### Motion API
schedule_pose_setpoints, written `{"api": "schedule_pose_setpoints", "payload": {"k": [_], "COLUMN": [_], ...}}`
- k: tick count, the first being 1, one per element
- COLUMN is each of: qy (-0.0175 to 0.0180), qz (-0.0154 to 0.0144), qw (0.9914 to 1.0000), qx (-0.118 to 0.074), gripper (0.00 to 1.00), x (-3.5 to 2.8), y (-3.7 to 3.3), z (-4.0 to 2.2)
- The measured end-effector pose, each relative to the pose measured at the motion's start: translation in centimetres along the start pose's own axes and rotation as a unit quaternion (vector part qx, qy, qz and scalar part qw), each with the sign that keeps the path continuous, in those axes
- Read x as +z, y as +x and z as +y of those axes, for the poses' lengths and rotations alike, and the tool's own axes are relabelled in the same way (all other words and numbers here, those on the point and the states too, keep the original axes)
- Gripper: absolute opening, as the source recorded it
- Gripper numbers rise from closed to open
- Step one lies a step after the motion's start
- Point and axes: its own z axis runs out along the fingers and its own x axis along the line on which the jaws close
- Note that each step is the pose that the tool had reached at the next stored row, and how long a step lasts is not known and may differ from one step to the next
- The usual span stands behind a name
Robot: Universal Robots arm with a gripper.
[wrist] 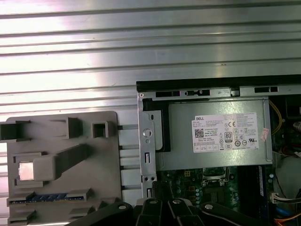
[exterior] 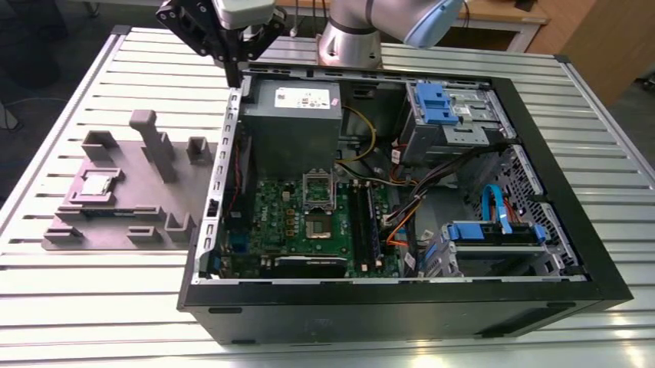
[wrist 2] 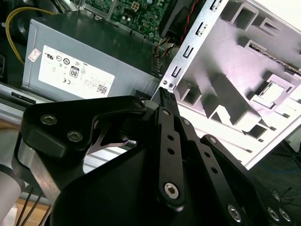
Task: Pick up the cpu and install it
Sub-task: 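Reach for the cpu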
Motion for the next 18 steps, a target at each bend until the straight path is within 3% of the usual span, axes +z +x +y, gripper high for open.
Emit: {"api": "schedule_pose_setpoints", "payload": {"k": [18], "qy": [0.0000], "qz": [0.0000], "qw": [1.00000], "qx": [0.000], "gripper": [0.11], "x": [0.00], "y": [0.60], "z": [-0.04]}}
